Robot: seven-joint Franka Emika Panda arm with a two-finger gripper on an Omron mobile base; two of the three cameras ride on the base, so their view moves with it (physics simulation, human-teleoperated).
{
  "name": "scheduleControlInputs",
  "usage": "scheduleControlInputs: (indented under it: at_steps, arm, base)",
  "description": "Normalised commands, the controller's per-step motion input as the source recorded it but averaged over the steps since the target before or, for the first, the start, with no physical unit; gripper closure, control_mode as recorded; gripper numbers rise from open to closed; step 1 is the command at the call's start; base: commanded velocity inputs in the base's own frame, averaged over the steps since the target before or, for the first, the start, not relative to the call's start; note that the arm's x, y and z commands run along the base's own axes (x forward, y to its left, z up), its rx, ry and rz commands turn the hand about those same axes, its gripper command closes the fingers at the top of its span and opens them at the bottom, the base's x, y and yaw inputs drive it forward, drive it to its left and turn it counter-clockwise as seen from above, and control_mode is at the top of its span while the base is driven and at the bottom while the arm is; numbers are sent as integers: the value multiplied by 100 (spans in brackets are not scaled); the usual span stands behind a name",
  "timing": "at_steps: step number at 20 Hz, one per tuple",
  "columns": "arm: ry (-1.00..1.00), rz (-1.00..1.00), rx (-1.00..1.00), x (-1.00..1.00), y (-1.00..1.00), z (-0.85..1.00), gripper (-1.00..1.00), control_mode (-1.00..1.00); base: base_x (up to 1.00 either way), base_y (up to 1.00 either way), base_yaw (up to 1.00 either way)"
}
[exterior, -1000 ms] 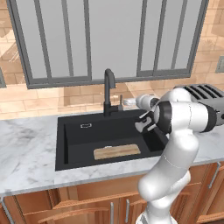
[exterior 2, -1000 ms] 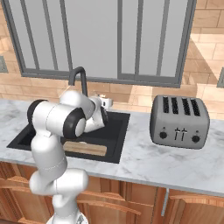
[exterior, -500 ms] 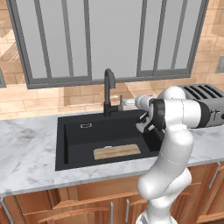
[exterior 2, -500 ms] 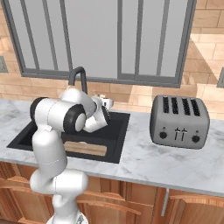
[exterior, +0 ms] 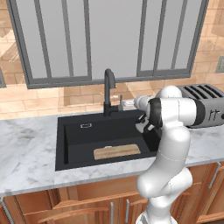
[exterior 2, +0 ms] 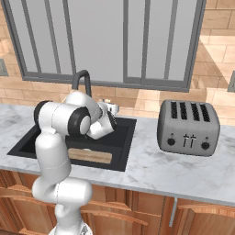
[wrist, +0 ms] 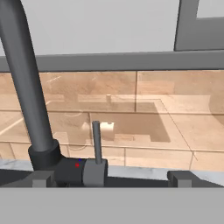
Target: Turn on the sink faucet with hot water and rinse the cutting board for ten seconds, then turn off the faucet. Push the cutting board to reach the water if necessary.
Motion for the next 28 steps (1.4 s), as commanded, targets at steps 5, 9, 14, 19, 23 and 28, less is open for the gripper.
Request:
scheduleControlInputs:
  at_steps: [5,9,14,19,23,28]
  arm:
    - [0,0,0,10,14,0,-100,-100]
    - [0,0,0,10,12,0,-100,-100]
    - [0,0,0,11,7,0,-100,-100]
    - [0,0,0,11,0,-2,-100,-100]
    - [0,0,0,18,1,-2,-100,-100]
    - [0,0,0,21,0,-4,-100,-100]
  base:
    - [0,0,0]
    - [0,0,0]
    - [0,0,0]
    - [0,0,0]
    - [0,0,0]
    - [0,0,0]
